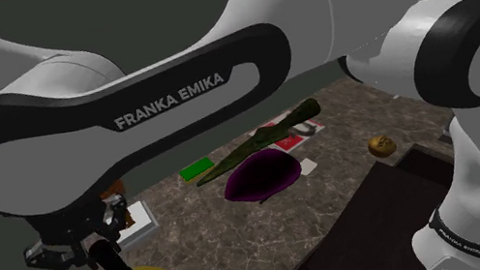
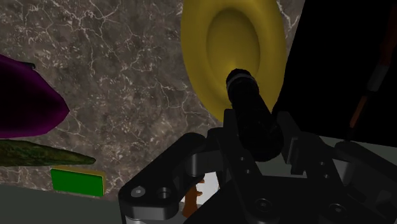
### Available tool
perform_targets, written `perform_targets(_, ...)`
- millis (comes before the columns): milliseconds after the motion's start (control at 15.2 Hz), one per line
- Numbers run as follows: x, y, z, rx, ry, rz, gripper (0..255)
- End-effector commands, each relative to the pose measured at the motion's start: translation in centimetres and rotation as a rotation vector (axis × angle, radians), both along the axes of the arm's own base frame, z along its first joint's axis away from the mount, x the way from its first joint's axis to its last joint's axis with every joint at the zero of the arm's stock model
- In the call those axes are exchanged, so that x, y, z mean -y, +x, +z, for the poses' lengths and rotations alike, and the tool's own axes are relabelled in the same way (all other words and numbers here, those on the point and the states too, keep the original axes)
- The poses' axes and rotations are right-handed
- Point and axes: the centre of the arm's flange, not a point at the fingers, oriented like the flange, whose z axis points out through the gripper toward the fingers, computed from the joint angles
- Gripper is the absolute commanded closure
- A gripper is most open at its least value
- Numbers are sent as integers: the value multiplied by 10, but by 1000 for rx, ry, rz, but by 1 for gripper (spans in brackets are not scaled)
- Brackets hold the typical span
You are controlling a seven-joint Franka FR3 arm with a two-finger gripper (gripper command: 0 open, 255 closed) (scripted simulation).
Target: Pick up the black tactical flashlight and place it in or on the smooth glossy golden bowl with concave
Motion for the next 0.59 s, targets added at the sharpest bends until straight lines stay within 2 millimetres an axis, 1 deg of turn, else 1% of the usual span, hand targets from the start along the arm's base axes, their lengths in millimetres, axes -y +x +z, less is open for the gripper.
perform_targets(0, -2, -1, -11, 1, 0, -1, 255)
perform_targets(528, -2, -1, -53, 1, 0, -1, 255)
